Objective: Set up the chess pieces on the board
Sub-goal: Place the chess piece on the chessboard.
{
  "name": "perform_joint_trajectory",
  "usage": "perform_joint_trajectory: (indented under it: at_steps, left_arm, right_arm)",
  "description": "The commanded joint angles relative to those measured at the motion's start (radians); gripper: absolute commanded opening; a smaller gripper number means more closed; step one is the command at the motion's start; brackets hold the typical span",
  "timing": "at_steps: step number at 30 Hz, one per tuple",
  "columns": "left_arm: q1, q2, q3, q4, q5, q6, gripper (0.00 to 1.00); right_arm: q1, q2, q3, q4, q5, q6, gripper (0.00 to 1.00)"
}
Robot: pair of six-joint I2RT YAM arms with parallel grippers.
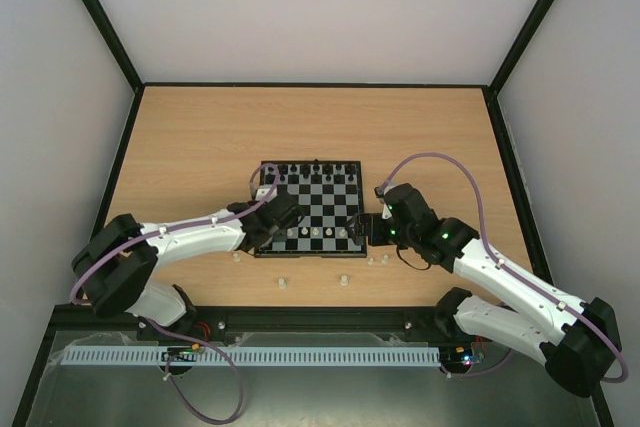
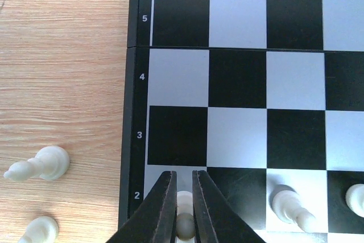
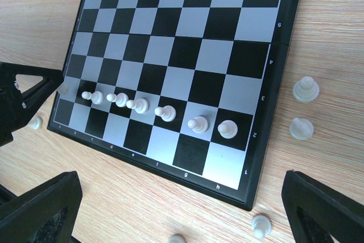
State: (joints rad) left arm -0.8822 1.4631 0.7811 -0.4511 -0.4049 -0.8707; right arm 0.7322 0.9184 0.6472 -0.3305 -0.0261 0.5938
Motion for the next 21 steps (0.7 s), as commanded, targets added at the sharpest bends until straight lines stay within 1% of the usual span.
perform_joint_trajectory:
  at_steps: [1, 8, 16, 19, 21]
  left_arm:
    - [0.013, 0.007, -0.027, 0.006, -0.025, 0.004, 0.10]
    - [0.014, 0.002, -0.030, 0.006, -0.021, 0.006, 0.15]
    - [0.014, -0.003, -0.026, 0.000, -0.018, 0.009, 0.17]
    - [0.014, -0.031, -0.023, -0.015, -0.020, 0.009, 0.21]
    - [0.013, -0.071, -0.022, -0.030, -0.022, 0.009, 0.29]
  right_arm:
    - [-0.004, 0.004, -0.011, -0.008, -0.011, -0.008, 0.97]
    - [-0.004, 0.008, -0.012, -0.008, -0.010, -0.008, 0.97]
    - [-0.004, 0.010, -0.011, -0.008, -0.009, -0.008, 0.97]
    - [-0.005, 0.014, -0.009, -0.008, -0.006, -0.008, 0.97]
    - [-0.005, 0.019, -0.008, -0.012, -0.004, -0.007, 0.97]
